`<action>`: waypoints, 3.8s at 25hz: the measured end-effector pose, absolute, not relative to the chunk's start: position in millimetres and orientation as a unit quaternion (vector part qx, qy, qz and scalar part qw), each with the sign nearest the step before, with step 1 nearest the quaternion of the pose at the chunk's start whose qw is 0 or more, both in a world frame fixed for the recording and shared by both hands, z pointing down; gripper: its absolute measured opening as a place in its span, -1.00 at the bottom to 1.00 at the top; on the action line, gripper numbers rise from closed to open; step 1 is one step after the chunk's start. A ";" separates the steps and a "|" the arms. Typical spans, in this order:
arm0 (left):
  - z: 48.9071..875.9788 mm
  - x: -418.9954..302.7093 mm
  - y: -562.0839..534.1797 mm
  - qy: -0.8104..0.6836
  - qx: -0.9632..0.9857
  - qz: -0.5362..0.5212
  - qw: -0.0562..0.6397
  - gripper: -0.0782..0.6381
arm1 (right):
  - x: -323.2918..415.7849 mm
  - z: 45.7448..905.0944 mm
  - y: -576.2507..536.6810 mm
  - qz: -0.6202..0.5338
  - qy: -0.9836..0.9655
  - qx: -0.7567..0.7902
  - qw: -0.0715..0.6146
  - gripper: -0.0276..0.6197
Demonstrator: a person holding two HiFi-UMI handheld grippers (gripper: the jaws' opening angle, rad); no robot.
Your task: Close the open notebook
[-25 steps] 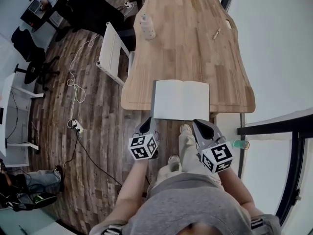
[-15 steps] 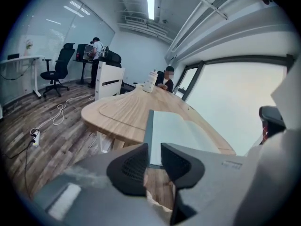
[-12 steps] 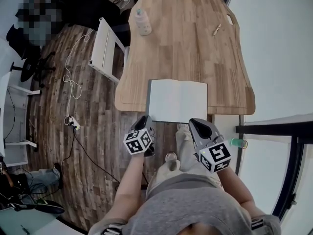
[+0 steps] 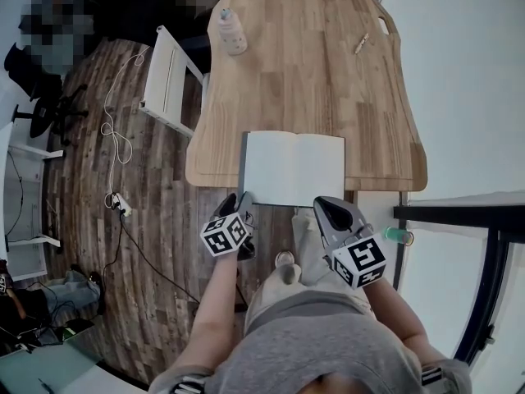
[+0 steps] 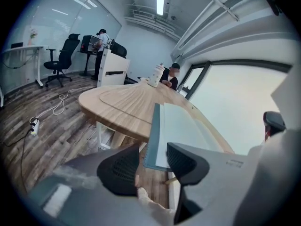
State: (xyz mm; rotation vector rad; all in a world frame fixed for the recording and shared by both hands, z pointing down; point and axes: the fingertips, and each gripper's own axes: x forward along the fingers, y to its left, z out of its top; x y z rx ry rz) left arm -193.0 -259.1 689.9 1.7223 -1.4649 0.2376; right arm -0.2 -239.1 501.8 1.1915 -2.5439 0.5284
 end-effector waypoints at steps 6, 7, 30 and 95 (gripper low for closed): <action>694.3 -192.9 -258.0 -0.568 0.686 0.064 0.451 -0.28 | -0.4 501.4 -240.0 0.183 -0.883 0.409 0.143 -0.91; 694.8 -193.1 -257.9 -0.566 0.684 0.060 0.456 -0.28 | -0.6 501.0 -239.8 0.183 -0.883 0.408 0.142 -0.91; 668.1 -198.2 -250.5 -0.576 0.697 0.085 0.419 -0.73 | 1.6 487.4 -211.6 0.171 -0.882 0.420 0.130 -0.91; 527.1 2.6 -240.4 -0.364 0.883 0.068 0.289 -0.75 | 77.7 462.4 -183.6 0.155 -0.832 0.525 0.093 -0.91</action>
